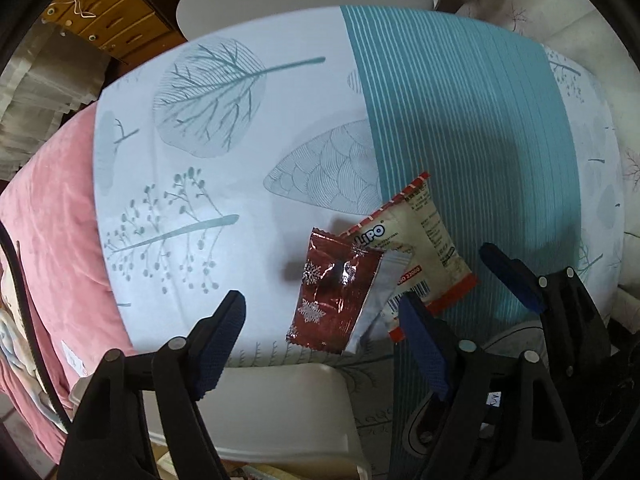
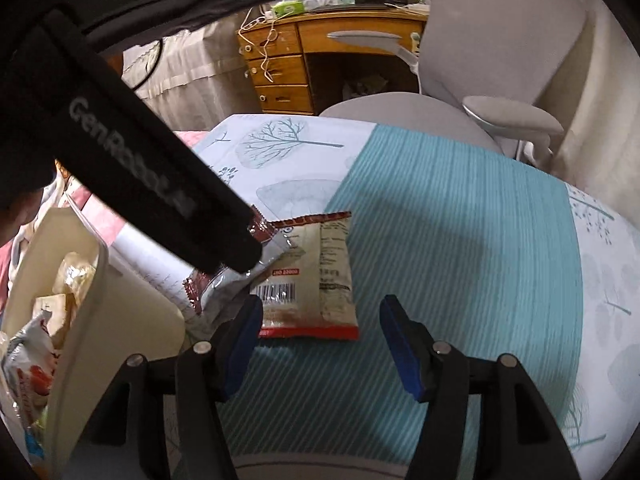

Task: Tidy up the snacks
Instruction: 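Grasp the dark red wrapper with the left tool while the right tool grasps the white-red biscuit packet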

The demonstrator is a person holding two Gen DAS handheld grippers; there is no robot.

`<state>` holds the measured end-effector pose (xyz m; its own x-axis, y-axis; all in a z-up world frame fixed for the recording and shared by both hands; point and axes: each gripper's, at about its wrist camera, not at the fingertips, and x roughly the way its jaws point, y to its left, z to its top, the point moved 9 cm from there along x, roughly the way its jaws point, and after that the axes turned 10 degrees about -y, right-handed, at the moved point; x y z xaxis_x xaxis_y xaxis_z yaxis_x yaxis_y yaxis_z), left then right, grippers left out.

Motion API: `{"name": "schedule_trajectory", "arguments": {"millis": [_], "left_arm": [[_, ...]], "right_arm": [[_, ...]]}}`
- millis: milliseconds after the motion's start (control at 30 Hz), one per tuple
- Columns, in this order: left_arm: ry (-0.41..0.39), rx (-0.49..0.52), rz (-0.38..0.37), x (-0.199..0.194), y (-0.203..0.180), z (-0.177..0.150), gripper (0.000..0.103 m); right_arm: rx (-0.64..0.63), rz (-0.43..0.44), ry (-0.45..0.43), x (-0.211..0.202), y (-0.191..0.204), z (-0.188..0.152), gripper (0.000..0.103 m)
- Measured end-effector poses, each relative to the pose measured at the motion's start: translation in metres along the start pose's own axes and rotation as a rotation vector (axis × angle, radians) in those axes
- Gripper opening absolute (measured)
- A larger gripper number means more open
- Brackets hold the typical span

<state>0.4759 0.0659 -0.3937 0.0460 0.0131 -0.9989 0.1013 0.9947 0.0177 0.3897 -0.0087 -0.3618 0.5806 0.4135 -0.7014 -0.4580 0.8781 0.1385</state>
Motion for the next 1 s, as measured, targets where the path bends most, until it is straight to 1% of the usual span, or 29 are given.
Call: {"name": "schedule_trajectory", "arguments": {"millis": [67, 100, 133, 167, 233, 300, 467, 567, 633, 700, 733, 800, 967, 1000], "left_arm": [[0.010, -0.003, -0.009, 0.006, -0.001, -0.001, 0.068], [0.012, -0.004, -0.014, 0.007, -0.002, -0.002, 0.067], [0.014, -0.007, -0.023, 0.010, -0.003, -0.002, 0.064], [0.014, -0.011, -0.027, 0.012, -0.002, -0.003, 0.057], [0.016, -0.024, -0.035, 0.014, -0.002, -0.003, 0.050], [0.004, -0.043, -0.058, 0.015, -0.001, -0.003, 0.047], [-0.004, -0.080, -0.097, 0.017, 0.001, -0.005, 0.043], [-0.011, -0.108, -0.119, 0.019, 0.003, -0.007, 0.042], [-0.012, -0.127, -0.140, 0.018, 0.003, -0.009, 0.037], [-0.016, -0.145, -0.150, 0.017, 0.008, -0.011, 0.033], [-0.020, -0.153, -0.151, 0.017, 0.010, -0.011, 0.029], [-0.026, -0.169, -0.147, 0.017, 0.020, -0.014, 0.027], [-0.039, -0.195, -0.147, 0.015, 0.028, -0.020, 0.022], [-0.070, -0.199, -0.123, 0.013, 0.032, -0.015, 0.022]], "right_arm": [[-0.008, -0.001, 0.004, 0.006, 0.002, -0.002, 0.062], [-0.012, -0.006, 0.004, 0.007, 0.003, -0.003, 0.062], [-0.016, -0.012, 0.001, 0.009, 0.004, -0.003, 0.062], [-0.018, -0.016, -0.005, 0.011, 0.005, -0.002, 0.062], [-0.019, -0.013, -0.018, 0.012, 0.008, -0.001, 0.062], [-0.033, -0.009, -0.027, 0.014, 0.012, 0.000, 0.062], [-0.075, -0.005, -0.031, 0.016, 0.016, 0.001, 0.062], [-0.058, 0.007, -0.034, 0.014, 0.015, 0.001, 0.057], [-0.073, 0.014, -0.030, 0.013, 0.015, 0.000, 0.055], [-0.084, 0.028, -0.018, 0.011, 0.017, -0.001, 0.048], [-0.077, 0.037, -0.009, 0.010, 0.017, -0.001, 0.046], [-0.058, 0.040, 0.009, 0.006, 0.015, -0.003, 0.040], [-0.001, 0.023, 0.065, -0.004, 0.005, -0.011, 0.039], [0.015, 0.020, 0.076, -0.007, 0.001, -0.012, 0.039]]}}
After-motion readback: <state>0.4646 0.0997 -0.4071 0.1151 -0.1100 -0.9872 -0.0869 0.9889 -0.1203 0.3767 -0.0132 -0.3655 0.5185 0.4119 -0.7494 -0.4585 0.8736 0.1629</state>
